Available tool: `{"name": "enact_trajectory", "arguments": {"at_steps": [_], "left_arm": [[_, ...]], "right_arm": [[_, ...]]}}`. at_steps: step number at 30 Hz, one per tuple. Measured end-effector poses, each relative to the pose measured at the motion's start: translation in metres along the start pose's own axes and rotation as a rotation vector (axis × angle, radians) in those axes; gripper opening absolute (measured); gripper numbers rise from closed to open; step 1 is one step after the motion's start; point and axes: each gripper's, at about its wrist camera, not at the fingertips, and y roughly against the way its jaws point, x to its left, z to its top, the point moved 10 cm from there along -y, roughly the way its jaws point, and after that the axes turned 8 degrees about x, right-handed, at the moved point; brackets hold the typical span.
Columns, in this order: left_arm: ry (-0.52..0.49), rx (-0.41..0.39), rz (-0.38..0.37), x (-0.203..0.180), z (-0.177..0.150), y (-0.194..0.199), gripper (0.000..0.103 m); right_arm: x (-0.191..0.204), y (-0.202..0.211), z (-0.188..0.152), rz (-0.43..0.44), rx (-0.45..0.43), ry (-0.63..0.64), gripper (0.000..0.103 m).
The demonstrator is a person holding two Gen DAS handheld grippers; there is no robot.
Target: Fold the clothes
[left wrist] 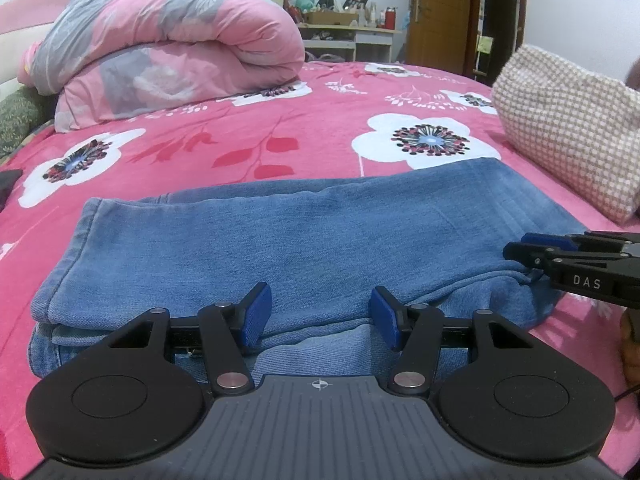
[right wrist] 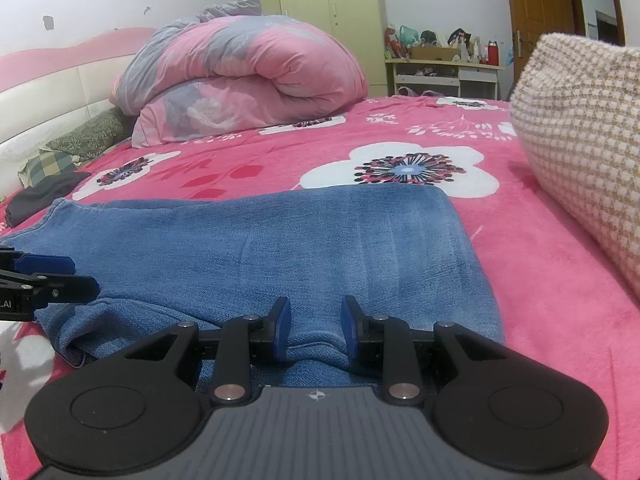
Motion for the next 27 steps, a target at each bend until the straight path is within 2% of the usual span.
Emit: {"name": "enact_trajectory", "arguments": {"at_steps": [17, 23, 27], "left_arm": [[0.010, 0.009, -0.025, 0.004, 0.003, 0.007, 0.057], [-0.011, -0.057, -0.016, 0.009, 0.012, 0.031, 0.058], [0.011, -0.098, 0.009, 0.021, 0.020, 0.042, 0.058]], "right_arm": [[0.000, 0.001, -0.001, -0.002, -0.001, 0.001, 0.029], [0.000, 0.002, -0.001, -0.003, -0.002, 0.000, 0.029], [0.000, 0.002, -0.001, -0.003, -0.002, 0.000, 0.029]]}}
